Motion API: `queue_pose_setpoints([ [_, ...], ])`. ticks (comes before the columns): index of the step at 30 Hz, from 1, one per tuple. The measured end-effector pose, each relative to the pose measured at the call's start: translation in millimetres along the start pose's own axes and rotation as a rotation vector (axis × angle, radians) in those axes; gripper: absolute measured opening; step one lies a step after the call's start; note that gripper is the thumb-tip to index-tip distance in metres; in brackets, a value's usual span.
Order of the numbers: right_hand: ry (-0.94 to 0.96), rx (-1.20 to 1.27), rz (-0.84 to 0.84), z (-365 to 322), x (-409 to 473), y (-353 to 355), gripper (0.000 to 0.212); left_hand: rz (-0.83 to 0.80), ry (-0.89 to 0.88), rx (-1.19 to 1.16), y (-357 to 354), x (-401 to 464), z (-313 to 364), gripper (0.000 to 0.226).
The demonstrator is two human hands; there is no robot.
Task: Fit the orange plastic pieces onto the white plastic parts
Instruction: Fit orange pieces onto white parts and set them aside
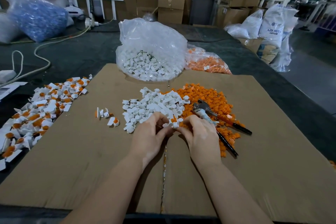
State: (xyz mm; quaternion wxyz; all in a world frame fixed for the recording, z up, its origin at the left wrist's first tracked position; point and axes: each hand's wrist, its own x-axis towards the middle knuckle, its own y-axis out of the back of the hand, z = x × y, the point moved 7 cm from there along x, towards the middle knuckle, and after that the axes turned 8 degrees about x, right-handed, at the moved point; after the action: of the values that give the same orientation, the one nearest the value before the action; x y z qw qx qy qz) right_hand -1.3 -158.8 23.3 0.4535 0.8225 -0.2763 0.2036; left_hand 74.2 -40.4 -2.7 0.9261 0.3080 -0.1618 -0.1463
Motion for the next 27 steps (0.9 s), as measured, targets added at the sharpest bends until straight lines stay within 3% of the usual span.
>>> queue_pose_setpoints([
  [8,-0.012,0.155,-0.015,2.1,-1.1,3.3,0.019,-0.025,-0.021,-0.027,-0.5,-0.9,-1.3,0.017],
  [11,-0.086,0.21,-0.006,6.4,-1.6,4.3,0.01,-0.03,0.009,-0.095,-1.8,0.9,-4.9,0.016],
  [27,0.022,-0.011,-0.061,-3.7,-2.9,-2.5,0.016,-0.083,0.0,-0.099,-9.0,2.7,-6.9,0.007],
])
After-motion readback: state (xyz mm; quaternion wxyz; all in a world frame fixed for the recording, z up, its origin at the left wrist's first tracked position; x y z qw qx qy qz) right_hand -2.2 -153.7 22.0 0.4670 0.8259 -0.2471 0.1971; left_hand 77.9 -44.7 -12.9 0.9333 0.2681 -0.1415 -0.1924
